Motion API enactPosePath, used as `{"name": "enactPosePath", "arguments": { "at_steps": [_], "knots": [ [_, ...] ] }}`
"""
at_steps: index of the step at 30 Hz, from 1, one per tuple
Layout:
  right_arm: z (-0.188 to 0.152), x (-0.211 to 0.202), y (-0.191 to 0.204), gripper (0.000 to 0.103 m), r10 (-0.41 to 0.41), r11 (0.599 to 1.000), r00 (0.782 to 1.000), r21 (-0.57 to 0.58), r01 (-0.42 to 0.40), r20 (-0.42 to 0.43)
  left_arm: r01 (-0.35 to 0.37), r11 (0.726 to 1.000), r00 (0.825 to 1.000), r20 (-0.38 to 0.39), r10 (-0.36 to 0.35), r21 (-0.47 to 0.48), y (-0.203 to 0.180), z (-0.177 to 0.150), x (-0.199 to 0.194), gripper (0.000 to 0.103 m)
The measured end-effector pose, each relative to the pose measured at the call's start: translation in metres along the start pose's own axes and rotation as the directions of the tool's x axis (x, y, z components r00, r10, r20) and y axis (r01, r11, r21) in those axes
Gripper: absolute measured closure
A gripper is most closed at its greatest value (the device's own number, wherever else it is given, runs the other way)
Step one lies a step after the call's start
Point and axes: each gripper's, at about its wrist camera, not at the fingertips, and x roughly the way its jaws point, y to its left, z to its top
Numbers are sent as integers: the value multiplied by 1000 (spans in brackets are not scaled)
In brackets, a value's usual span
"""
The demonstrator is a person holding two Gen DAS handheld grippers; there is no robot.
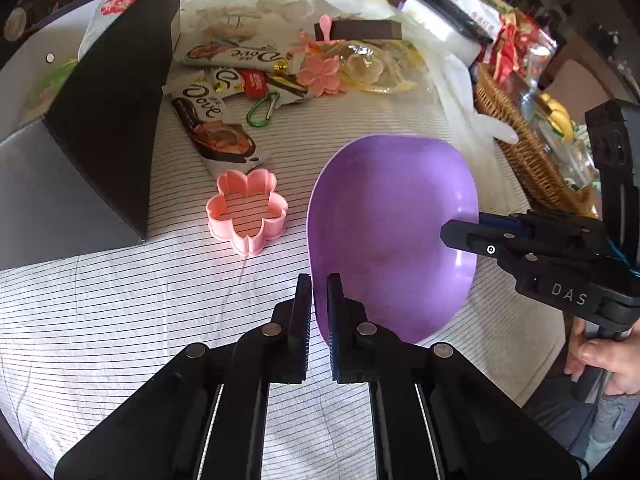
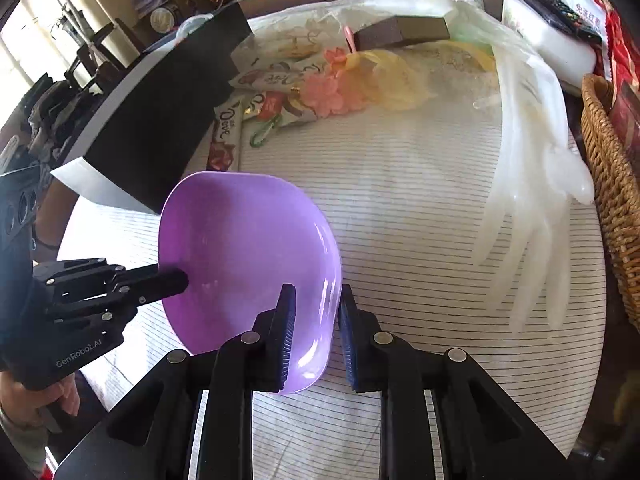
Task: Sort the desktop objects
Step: 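Grasp the purple bowl rim with the left and right grippers together, then carry the purple bowl into the box and open both grippers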
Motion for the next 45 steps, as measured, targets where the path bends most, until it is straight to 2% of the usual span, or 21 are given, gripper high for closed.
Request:
{"name": "enactPosePath", "arguments": {
  "at_steps": [3, 7, 11, 15, 18, 23, 25, 26, 32, 35, 37, 38, 42, 45],
  "knots": [
    [10, -21, 13, 82, 29, 1000, 998, -5, -29, 48, -7, 1000, 999, 34, 7, 7, 4, 7, -30, 96],
    [39, -56, 55, 82, 65, 995, 991, -89, -54, 118, -40, 999, 992, 121, 40, -2, 26, 25, -94, 96],
    [89, -75, 119, 82, 148, 972, 977, -203, -115, 155, -117, 993, 973, 195, 121, -32, 75, 50, -156, 96],
    [143, -54, 191, 82, 191, 946, 974, -289, -148, 125, -200, 976, 954, 208, 215, -91, 137, 74, -190, 96],
    [179, -16, 230, 82, 210, 940, 974, -290, -179, 79, -262, 956, 944, 171, 282, -131, 185, 95, -186, 95],
    [229, 54, 266, 82, 218, 952, 976, -223, -209, 16, -342, 927, 931, 74, 356, -153, 253, 124, -143, 95],
    [249, 83, 273, 82, 193, 960, 981, -205, -190, -7, -363, 920, 928, 33, 371, -150, 275, 134, -121, 94],
    [258, 97, 276, 79, 182, 963, 983, -197, -182, -23, -373, 916, 925, 14, 379, -148, 284, 141, -110, 93],
    [299, 179, 283, 79, 90, 977, 988, -181, -112, -123, -456, 882, 890, -64, 452, -121, 323, 181, -56, 86],
    [304, 212, 279, 80, 54, 983, 983, -161, -83, -178, -463, 878, 887, -67, 458, -123, 331, 192, -44, 84],
    [302, 223, 280, 84, 10, 979, 982, -200, -48, -187, -452, 883, 892, -43, 450, -126, 329, 195, -48, 68],
    [301, 227, 282, 83, 3, 976, 980, -214, -46, -197, -442, 888, 897, -27, 442, -126, 327, 195, -52, 64],
    [289, 229, 287, 81, -25, 960, 977, -278, -36, -213, -439, 890, 896, 9, 444, -125, 319, 190, -70, 59],
    [279, 225, 281, 82, 0, 965, 971, -256, -63, -238, -425, 893, 902, 18, 432, -146, 316, 184, -84, 54]
  ]
}}
